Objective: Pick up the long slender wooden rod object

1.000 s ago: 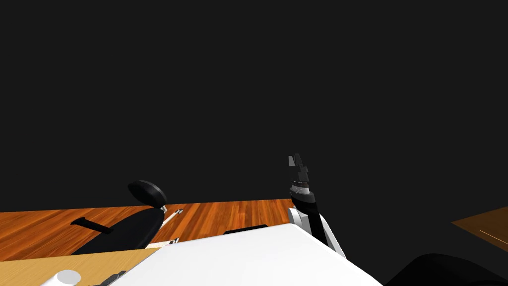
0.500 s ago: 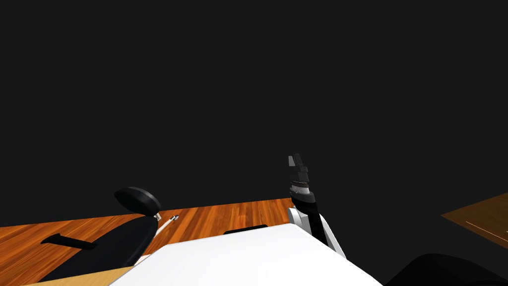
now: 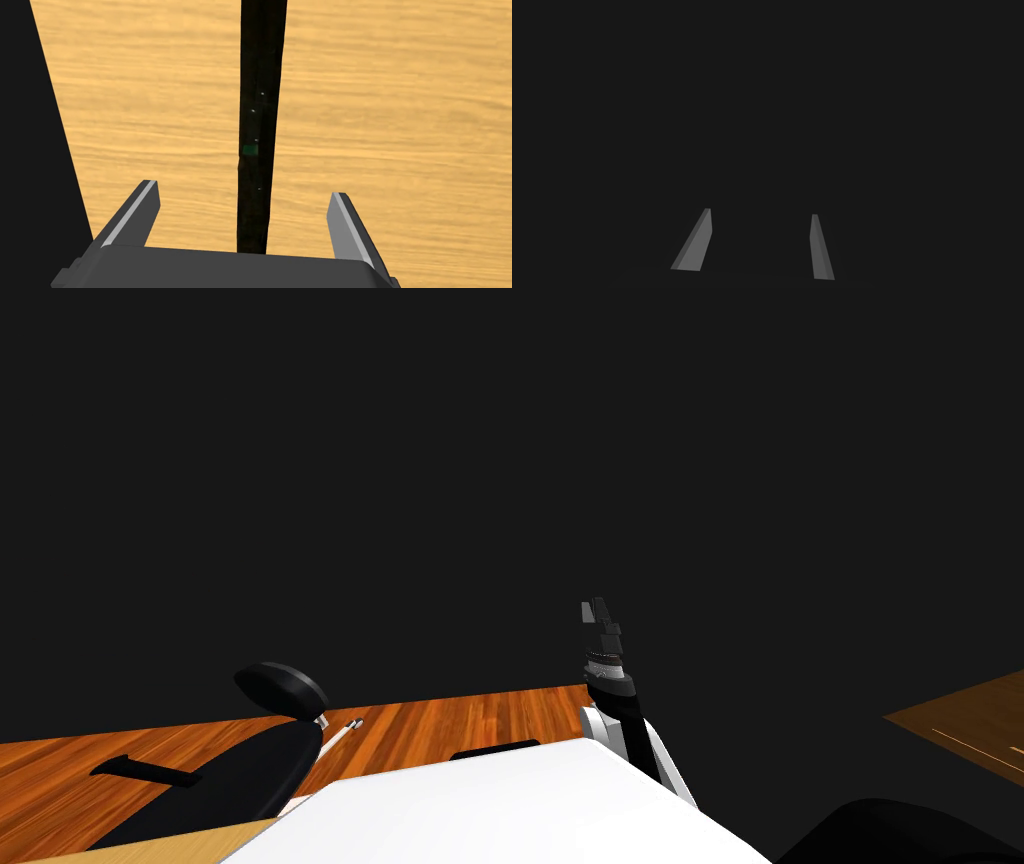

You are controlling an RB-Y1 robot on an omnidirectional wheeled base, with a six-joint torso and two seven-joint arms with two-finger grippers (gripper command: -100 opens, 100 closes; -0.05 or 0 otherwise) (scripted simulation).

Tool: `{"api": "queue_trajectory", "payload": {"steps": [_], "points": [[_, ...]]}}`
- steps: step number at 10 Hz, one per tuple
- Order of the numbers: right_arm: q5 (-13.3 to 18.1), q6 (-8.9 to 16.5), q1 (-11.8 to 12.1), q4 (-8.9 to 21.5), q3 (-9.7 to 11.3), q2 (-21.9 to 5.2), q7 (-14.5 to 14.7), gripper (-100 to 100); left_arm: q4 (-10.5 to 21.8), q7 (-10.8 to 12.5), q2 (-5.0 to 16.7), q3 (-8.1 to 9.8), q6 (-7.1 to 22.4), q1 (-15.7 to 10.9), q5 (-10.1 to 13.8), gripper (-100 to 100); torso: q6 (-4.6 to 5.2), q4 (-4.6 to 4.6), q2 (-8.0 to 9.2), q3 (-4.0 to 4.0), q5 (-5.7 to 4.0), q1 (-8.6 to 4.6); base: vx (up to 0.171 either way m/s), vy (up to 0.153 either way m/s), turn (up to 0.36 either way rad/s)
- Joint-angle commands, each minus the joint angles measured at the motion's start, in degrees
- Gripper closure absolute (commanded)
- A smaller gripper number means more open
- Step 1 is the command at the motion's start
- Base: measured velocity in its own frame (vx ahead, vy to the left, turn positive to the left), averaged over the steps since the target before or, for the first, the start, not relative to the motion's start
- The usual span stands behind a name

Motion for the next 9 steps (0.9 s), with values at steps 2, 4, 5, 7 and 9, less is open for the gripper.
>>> {"api": "queue_trajectory", "payload": {"steps": [2,4,5,7,9], "points": [[0.0,0.0,0.0,0.0,0.0,0.0,0.0,0,1.1,0.6,-0.1,-0.75,-1.2,-0.4,0.0,-100,0.0,0.0,0.0,0.0,0.0,-0.01,-0.031,0.024,-0.005],[0.0,0.0,0.0,0.0,0.0,0.0,0.0,0,1.3,0.7,-0.1,-0.83,-1.5,-0.4,0.1,100,-0.01,-0.03,-0.12,-0.07,-0.03,-0.12,0.0,0.0,0.0],[0.0,0.0,0.0,0.0,0.0,0.0,0.0,0,1.3,0.7,-0.1,-0.8,-1.5,-0.4,0.1,100,0.04,-0.03,-0.16,-0.09,-0.02,-0.13,0.0,0.0,0.0],[0.0,0.0,0.0,0.0,0.0,0.0,0.0,0,1.3,0.7,-0.1,-0.8,-1.5,-0.4,0.1,100,0.03,-0.04,-0.19,-0.11,-0.02,-0.12,0.0,0.0,0.0],[0.0,0.0,0.0,0.0,0.0,0.0,0.0,0,0.2,-0.2,0.3,0.32,0.1,0.1,0.0,100,0.03,-0.04,-0.19,-0.11,-0.02,-0.12,0.015,-0.012,0.0]]}}
